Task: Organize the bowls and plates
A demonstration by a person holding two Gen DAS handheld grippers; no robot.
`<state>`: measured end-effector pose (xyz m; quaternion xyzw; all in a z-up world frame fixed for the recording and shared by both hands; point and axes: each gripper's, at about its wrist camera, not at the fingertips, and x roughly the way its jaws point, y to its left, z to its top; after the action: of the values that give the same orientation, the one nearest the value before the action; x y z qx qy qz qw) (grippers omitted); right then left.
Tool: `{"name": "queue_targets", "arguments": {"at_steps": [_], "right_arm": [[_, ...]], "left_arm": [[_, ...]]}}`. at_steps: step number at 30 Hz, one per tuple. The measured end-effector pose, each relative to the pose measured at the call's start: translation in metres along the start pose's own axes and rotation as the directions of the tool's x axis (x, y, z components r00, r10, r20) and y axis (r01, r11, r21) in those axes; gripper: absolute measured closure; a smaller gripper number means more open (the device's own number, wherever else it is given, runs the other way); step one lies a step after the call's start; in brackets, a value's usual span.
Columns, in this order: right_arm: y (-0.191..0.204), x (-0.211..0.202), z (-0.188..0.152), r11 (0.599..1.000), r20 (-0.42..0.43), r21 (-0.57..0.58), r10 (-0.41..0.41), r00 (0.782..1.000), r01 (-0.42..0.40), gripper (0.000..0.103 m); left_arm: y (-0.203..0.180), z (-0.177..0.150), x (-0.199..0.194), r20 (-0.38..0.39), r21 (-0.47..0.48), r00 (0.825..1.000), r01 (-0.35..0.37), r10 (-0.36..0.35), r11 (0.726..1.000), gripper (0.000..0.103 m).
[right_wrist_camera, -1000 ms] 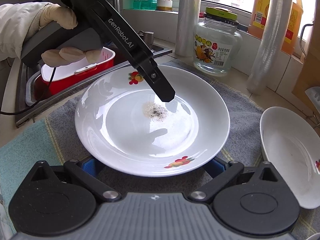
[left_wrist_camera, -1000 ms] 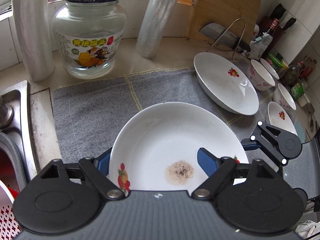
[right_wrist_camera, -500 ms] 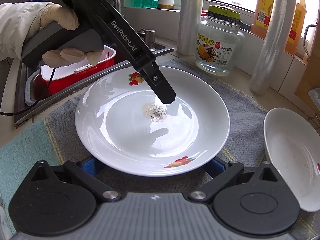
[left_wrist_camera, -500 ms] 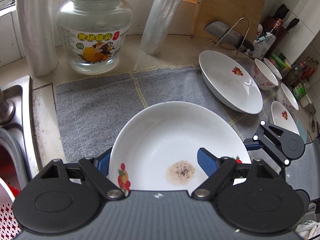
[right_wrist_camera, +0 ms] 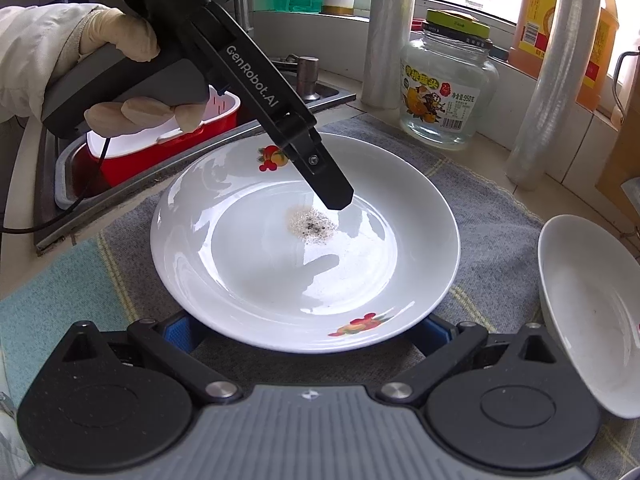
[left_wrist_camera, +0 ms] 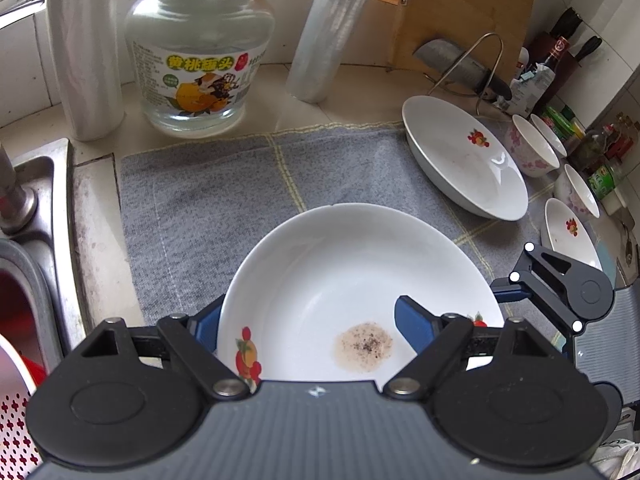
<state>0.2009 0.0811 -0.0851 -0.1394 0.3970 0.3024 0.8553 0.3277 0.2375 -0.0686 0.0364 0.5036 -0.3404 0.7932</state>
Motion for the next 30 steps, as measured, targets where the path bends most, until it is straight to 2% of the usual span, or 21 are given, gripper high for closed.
{"name": "queue_targets", "arguments": {"at_steps": [9, 13, 19, 22, 27, 30], "right_arm": [[0.003, 0.008, 0.001, 1.000, -0.014, -0.018, -0.016, 1.000, 0.016, 0.000], [0.005, 0.003, 0.000, 0.999, -0.015, -0.026, -0.037, 0.999, 0.036, 0.000], [0.000, -0.017, -0.010, 0.995, -0.035, 0.019, -0.097, 0.995, 0.098, 0.000], [0.002, -0.033, -0.017, 0.988, -0.037, 0.040, -0.146, 0.989, 0.148, 0.000], [0.008, -0.060, -0.028, 0.965, -0.034, 0.105, -0.237, 0.971, 0.240, 0.000], [0.011, -0.075, -0.036, 0.941, -0.045, 0.160, -0.295, 0.955, 0.298, 0.000]], "left_arm": [[-0.003, -0.007, 0.001, 0.030, 0.013, 0.999, -0.023, 0.022, 1.000, 0.013], [-0.011, -0.012, -0.006, 0.092, 0.049, 0.993, -0.073, 0.068, 0.996, 0.012], [-0.036, -0.025, -0.033, 0.234, 0.111, 0.962, -0.173, 0.143, 0.979, 0.008], [-0.054, -0.033, -0.047, 0.305, 0.148, 0.937, -0.225, 0.172, 0.963, 0.003], [-0.091, -0.046, -0.060, 0.391, 0.201, 0.903, -0.272, 0.178, 0.941, 0.003], [-0.111, -0.055, -0.064, 0.418, 0.217, 0.895, -0.264, 0.155, 0.940, 0.002]]}}
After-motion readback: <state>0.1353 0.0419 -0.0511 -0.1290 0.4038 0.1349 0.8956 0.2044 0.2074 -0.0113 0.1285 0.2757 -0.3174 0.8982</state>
